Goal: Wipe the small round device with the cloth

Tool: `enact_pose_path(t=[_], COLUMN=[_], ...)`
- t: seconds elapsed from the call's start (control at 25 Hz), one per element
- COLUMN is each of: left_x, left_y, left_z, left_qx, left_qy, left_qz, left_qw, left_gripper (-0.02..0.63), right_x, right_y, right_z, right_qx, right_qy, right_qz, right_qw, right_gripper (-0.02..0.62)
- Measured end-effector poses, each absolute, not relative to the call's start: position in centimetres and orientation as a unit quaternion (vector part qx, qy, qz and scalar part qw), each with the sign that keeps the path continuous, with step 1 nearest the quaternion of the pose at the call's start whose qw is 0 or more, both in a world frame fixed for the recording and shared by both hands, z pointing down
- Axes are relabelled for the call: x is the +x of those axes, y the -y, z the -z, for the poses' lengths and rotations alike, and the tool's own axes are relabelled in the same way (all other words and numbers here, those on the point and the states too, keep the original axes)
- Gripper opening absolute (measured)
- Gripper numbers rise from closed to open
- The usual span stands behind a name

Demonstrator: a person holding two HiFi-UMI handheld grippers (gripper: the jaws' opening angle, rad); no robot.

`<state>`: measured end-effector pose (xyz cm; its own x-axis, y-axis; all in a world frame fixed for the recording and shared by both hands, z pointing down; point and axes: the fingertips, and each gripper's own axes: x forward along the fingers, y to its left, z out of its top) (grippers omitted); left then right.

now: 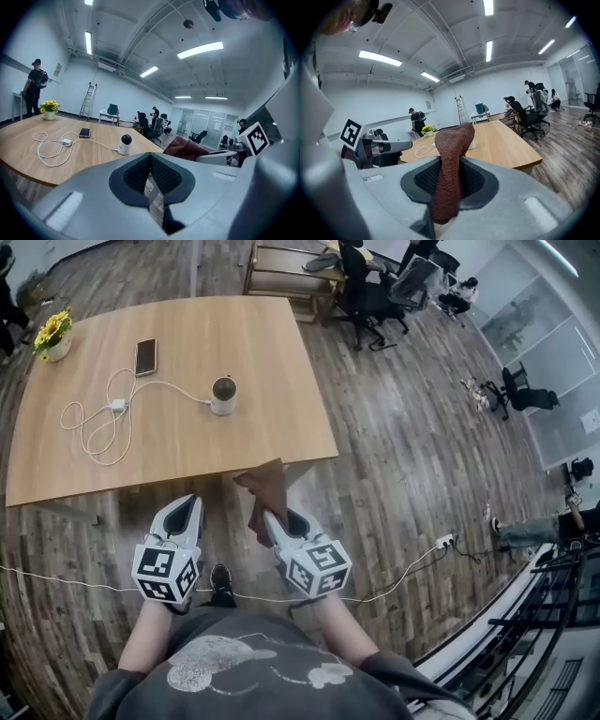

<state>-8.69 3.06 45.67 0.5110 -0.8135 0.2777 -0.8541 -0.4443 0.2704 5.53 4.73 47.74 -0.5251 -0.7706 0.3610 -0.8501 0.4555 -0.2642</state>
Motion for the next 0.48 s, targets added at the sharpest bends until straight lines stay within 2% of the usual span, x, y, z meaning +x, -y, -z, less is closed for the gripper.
enact_pose_path(t=[0.48], left_x=[-10.7], left_y=[2.1], left_z=[-45.8], left_qx=[0.860], left_qy=[0.471], left_qz=[-0.039], left_qw=[0.194], left_gripper=[0.018], right_x=[1.7], right_y=[0.9], right_z=[-47.5], right_qx=[0.488], right_qy=[0.839], right_qz=[-0.218], right_qw=[0.100], right_gripper=[0.077])
